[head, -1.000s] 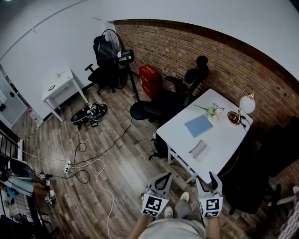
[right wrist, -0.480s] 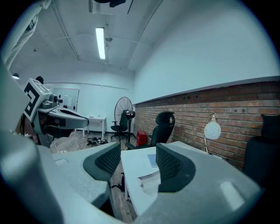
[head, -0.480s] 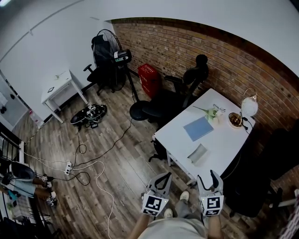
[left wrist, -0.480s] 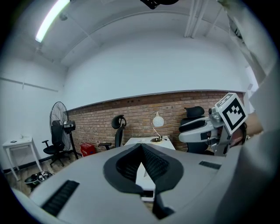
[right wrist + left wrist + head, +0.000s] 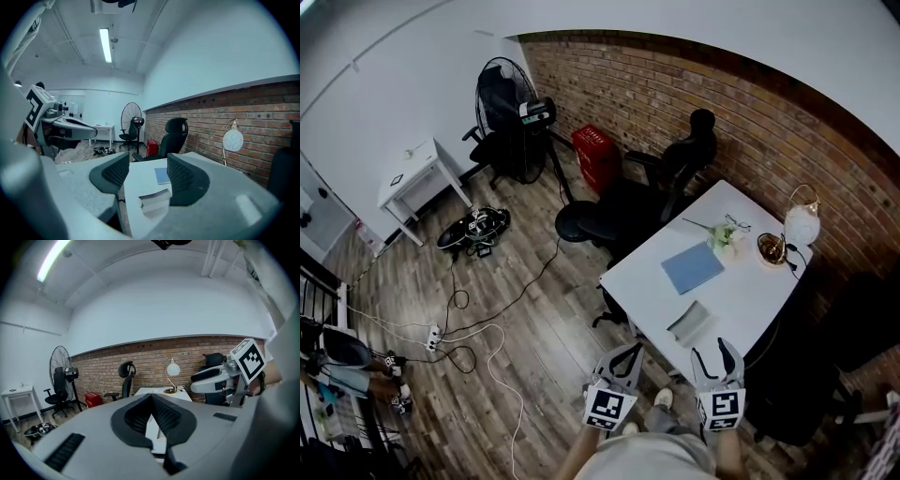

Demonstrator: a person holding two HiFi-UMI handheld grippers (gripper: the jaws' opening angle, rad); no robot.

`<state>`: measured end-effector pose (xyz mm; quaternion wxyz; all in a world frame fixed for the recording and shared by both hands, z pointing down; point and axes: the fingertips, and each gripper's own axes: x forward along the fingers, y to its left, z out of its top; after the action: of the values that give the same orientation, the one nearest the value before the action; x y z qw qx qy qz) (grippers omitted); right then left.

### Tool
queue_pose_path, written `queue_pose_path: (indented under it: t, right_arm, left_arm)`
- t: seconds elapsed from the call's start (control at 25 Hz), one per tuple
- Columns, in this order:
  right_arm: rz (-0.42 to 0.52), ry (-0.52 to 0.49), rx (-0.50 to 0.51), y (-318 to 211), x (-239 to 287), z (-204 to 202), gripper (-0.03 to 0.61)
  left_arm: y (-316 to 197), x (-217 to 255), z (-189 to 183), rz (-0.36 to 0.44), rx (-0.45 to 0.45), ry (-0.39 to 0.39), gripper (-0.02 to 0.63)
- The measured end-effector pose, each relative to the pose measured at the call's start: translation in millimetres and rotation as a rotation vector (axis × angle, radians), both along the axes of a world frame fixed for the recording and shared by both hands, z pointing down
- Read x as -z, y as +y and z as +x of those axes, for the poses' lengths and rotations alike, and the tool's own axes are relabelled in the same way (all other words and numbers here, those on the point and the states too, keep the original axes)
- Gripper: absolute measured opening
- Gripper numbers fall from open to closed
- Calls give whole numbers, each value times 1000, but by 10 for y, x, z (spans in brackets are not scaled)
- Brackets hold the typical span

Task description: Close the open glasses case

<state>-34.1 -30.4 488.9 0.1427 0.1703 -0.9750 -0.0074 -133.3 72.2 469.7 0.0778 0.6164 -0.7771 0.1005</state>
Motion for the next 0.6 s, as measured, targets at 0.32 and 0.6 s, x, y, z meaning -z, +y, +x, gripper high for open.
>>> queue_pose_path:
  t: [0.32, 0.6]
  right_arm:
    - [-10, -9, 22, -443, 0, -125, 253]
    - [-22, -14, 13, -888, -20, -118, 253]
  left_arm:
    - [-507, -11, -95, -8, 7, 3, 3]
    - [-965, 14, -100, -14, 3, -10, 3]
